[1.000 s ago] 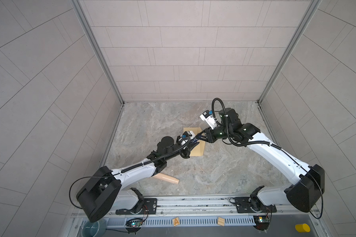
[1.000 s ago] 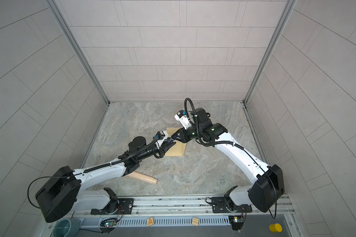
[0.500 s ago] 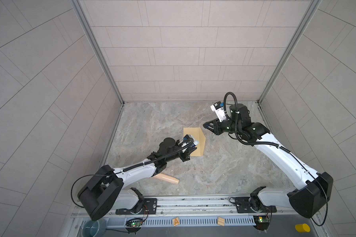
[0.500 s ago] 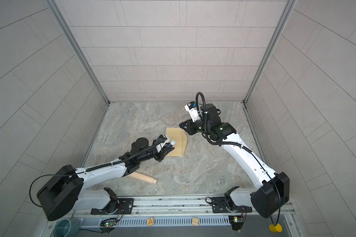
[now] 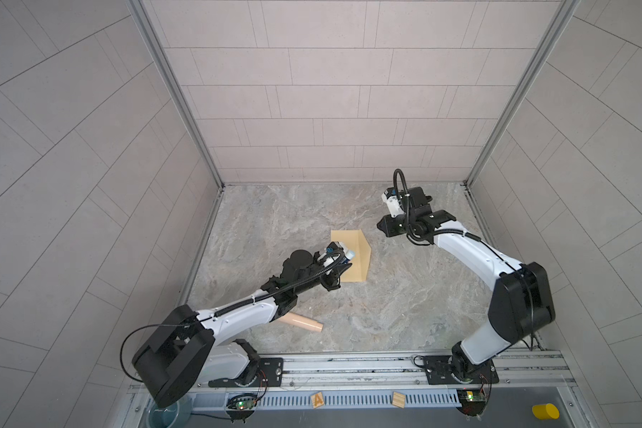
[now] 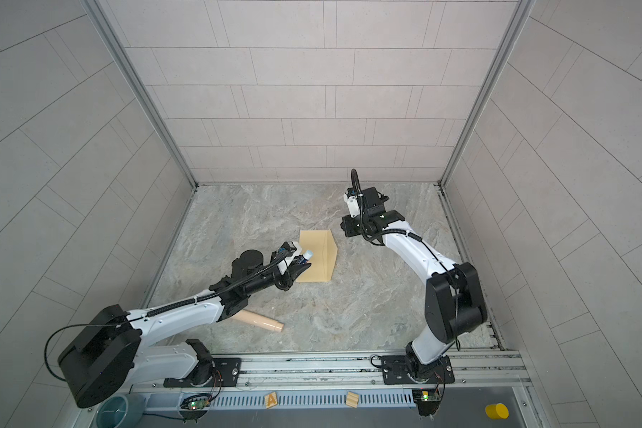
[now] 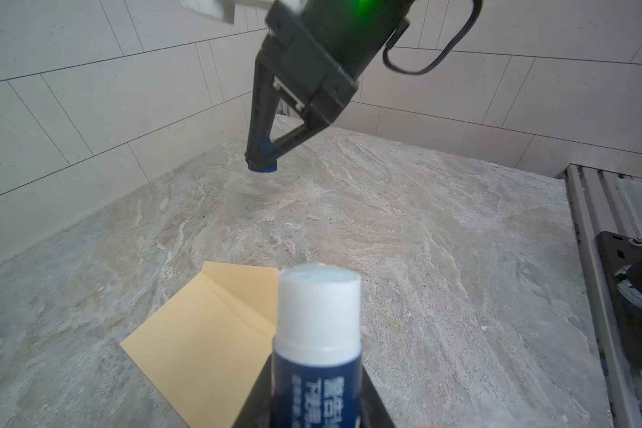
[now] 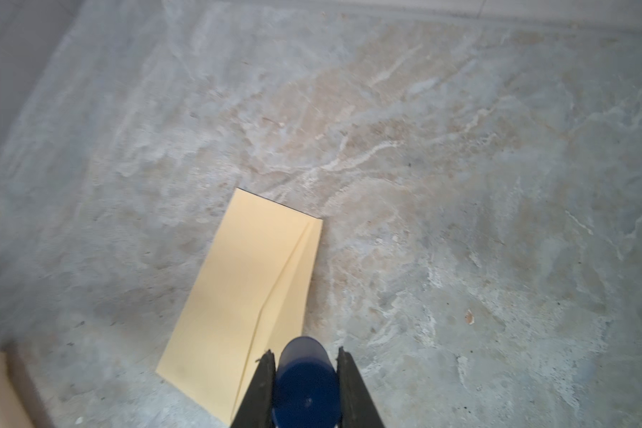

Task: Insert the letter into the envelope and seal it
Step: 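Pull the blue cap off the glue stick, moving right gripper away from left, then carry the blue cap away and drop it on the table with right gripper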

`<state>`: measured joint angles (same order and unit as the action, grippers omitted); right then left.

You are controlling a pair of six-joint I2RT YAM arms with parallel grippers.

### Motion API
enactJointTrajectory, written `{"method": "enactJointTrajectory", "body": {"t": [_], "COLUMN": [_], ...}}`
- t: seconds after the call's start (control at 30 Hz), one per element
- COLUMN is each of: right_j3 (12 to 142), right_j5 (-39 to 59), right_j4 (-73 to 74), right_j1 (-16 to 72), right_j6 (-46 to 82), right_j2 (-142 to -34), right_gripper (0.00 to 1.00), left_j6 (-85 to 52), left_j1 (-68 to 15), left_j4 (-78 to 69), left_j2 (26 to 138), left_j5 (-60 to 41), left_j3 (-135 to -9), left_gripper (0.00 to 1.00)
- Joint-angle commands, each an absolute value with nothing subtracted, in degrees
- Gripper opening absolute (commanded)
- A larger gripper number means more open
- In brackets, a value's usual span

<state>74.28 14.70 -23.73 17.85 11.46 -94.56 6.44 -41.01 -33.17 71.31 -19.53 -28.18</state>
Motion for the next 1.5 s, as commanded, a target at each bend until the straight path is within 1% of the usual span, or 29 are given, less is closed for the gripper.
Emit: {"method": "enactJointTrajectory", "body": {"t": [0.0,0.2,0.43,0.7,0.8,1.13,1.2,1.43,1.47], "right_j3": [78.4,85.4,92.1,96.6,98.0,102.7,103.0,103.0,103.0], "right_j5": [8.2,2.9,1.5,1.2,2.9,3.6,3.8,4.3,4.5], "right_j4": [-23.1,-22.8,-22.7,-23.0,-24.0,-29.4,-29.8,-30.4,-30.6], "right_j1": [16.2,15.1,13.7,12.2,11.7,11.7,11.7,11.7,11.7], "right_j6": [11.0,11.0,11.2,10.1,11.0,12.3,12.4,12.6,12.6], "right_j2": [-99.2,-109.3,-118.6,-125.8,-127.2,-131.2,-131.7,-132.6,-132.6], "right_gripper": [0.00,0.00,0.00,0.01,0.04,0.18,0.22,0.30,0.32], "left_j6": [5.0,4.3,4.0,3.1,3.0,3.1,3.1,3.2,3.2], "left_j1": [-41.2,-41.2,-41.2,-41.2,-41.2,-41.2,-41.2,-41.2,-41.2], "left_j4": [-36.1,-36.5,-37.0,-37.7,-37.9,-37.7,-37.6,-37.5,-37.5], "left_j2": [69.6,69.2,68.7,69.0,69.0,68.9,68.8,68.7,68.7], "left_j5": [-18.3,-17.5,-17.2,-17.5,-17.4,-17.0,-17.0,-16.8,-16.8], "left_j3": [-27.5,-27.2,-27.1,-27.0,-27.0,-26.9,-26.9,-26.9,-26.9], "left_gripper": [0.00,0.00,0.00,0.00,0.00,0.00,0.00,0.00,0.00]}}
